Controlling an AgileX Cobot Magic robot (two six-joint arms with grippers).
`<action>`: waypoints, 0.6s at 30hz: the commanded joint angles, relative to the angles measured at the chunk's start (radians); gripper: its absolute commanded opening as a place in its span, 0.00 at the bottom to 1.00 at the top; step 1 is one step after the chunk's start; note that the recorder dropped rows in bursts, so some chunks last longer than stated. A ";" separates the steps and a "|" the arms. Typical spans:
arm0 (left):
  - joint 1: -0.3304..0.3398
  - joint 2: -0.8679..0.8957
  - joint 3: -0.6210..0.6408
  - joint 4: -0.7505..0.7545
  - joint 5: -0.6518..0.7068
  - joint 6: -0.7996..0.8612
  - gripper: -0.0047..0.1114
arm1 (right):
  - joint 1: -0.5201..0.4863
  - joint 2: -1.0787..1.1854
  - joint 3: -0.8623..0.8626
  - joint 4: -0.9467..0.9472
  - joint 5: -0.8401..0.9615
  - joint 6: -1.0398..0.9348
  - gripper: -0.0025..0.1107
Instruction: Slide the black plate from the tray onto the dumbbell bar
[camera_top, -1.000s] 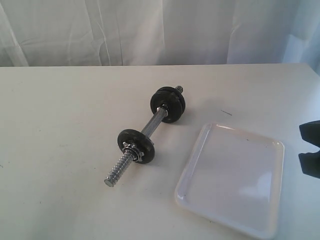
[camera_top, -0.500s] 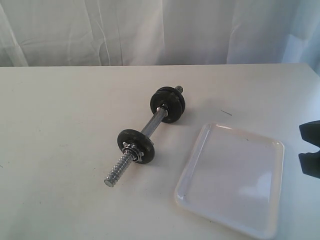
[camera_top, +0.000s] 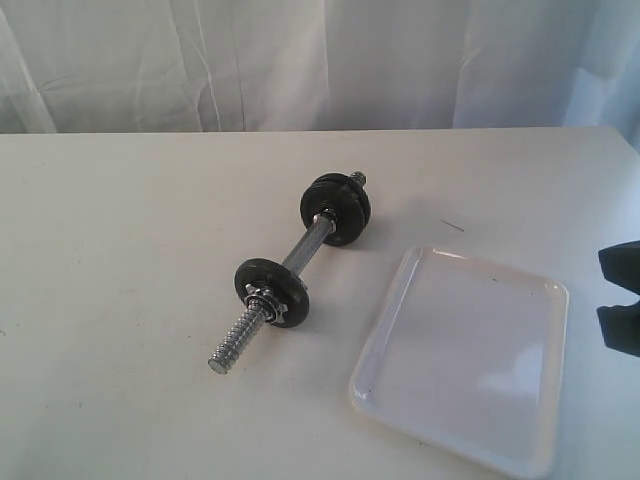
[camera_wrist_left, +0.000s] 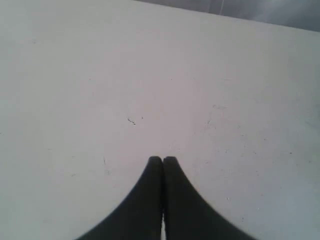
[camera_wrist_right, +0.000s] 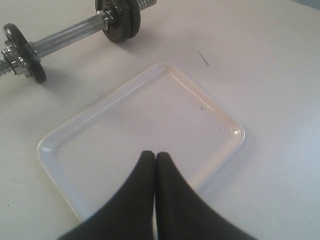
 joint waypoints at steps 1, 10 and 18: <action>0.005 -0.004 0.004 0.008 0.020 -0.011 0.04 | -0.002 -0.003 0.004 0.001 -0.014 0.000 0.02; 0.005 -0.004 0.004 0.008 0.026 -0.011 0.04 | -0.002 -0.003 0.004 0.001 -0.014 0.000 0.02; 0.005 -0.004 0.004 0.008 0.026 -0.009 0.04 | -0.002 -0.003 0.004 0.001 -0.014 0.000 0.02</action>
